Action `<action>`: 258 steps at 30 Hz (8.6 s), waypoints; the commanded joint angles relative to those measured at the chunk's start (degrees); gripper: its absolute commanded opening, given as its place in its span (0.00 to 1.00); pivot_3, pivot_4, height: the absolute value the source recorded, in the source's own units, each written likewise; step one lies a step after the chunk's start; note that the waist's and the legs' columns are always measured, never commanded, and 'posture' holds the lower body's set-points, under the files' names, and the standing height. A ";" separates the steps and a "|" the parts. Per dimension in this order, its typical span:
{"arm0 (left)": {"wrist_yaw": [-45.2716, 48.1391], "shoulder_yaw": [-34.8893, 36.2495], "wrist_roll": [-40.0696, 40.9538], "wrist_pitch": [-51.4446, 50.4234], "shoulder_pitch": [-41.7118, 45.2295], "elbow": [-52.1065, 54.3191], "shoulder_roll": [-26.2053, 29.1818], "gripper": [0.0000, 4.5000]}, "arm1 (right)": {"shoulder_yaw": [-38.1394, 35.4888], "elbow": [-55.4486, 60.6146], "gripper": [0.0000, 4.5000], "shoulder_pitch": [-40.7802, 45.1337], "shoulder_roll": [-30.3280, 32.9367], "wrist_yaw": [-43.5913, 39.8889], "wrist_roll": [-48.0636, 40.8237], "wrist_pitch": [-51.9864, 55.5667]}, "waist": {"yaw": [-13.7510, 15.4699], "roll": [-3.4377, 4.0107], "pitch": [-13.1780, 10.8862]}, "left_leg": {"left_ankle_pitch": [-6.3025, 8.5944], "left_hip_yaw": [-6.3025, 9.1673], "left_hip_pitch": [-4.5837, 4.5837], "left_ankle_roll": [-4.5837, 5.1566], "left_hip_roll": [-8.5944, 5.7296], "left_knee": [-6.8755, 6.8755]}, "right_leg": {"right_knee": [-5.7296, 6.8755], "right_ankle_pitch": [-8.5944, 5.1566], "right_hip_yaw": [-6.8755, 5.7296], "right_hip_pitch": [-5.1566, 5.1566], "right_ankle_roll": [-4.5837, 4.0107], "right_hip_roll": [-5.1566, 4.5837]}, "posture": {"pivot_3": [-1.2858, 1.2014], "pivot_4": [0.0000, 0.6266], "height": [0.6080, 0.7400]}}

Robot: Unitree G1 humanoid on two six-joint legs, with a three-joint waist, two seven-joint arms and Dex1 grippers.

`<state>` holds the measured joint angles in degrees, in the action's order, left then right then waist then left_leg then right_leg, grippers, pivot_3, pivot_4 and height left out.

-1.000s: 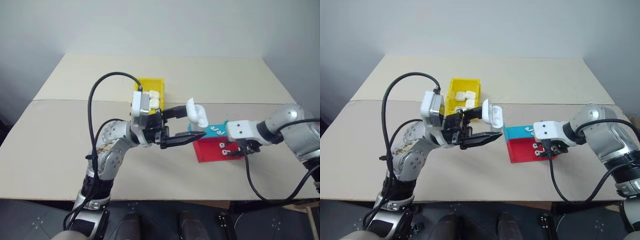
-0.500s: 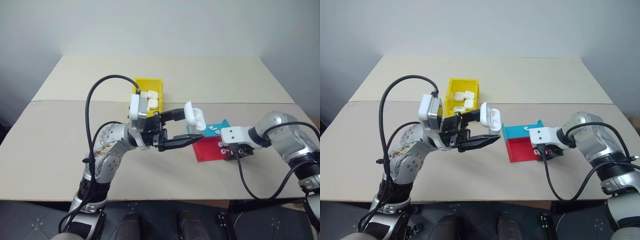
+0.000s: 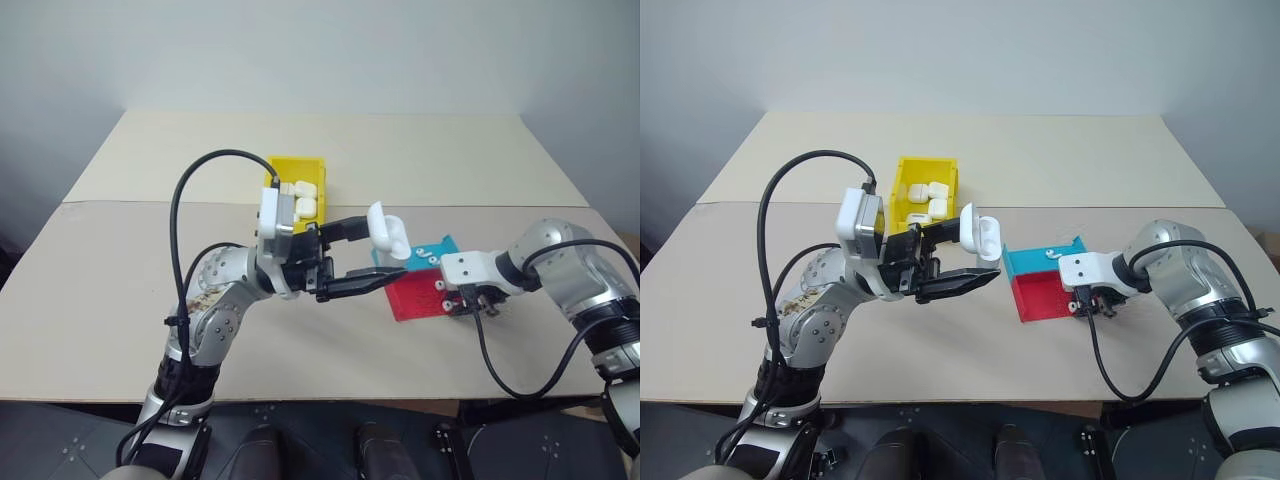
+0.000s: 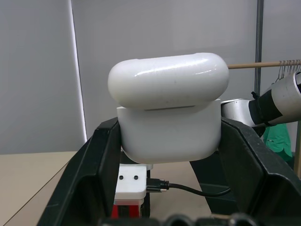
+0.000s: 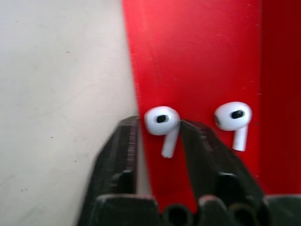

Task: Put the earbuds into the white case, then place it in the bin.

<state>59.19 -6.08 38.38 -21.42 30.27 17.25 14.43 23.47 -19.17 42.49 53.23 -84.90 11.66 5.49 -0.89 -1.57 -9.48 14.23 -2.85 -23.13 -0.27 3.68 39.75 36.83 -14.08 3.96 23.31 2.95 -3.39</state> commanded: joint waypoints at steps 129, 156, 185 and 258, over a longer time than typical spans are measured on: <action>-1.03 3.10 1.58 5.53 -0.53 2.83 2.68 0.62 | 5.67 -56.07 0.58 32.52 -20.68 19.50 16.46 -20.73 | -0.43 0.18 -0.07 | -0.05 -0.27 -0.62 -0.09 0.03 -0.38 | -0.07 -0.02 0.11 0.87 -0.01 -0.06 | 0.52 0.24 1.00; 1.63 3.01 2.70 5.17 2.44 -0.51 2.52 0.62 | -38.44 11.04 0.14 9.97 -12.73 1.44 -39.91 42.14 | 1.37 0.28 -0.12 | -0.06 -0.10 -0.70 -0.11 0.04 -0.46 | 0.14 -0.02 -0.03 0.82 -0.01 -0.05 | 0.52 0.24 1.00; 4.55 2.04 1.40 5.43 5.21 -5.50 1.37 0.62 | -43.63 46.39 0.14 -7.13 -17.70 59.06 -103.06 55.97 | 0.09 0.29 -0.10 | -0.07 0.01 -0.65 -0.10 -0.02 -0.44 | 0.09 -0.02 0.02 0.85 -0.04 -0.01 | 0.52 0.24 1.00; -1.58 0.32 -9.42 10.55 5.83 -11.76 -1.64 0.62 | -10.58 34.57 0.00 23.05 3.87 21.02 -53.32 52.43 | 1.00 0.28 -0.10 | -0.02 -0.01 -1.07 0.00 0.02 -0.32 | -0.08 -0.03 -0.06 1.16 -0.04 -0.02 | 0.52 0.24 1.00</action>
<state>58.50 -7.87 27.01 -11.42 36.30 1.02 12.78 16.97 16.51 65.89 55.36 -64.68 -42.72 56.67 0.12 -1.29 -9.58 14.22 -2.87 -24.20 -0.26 3.70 39.44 36.75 -14.10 3.90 24.46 2.91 -3.42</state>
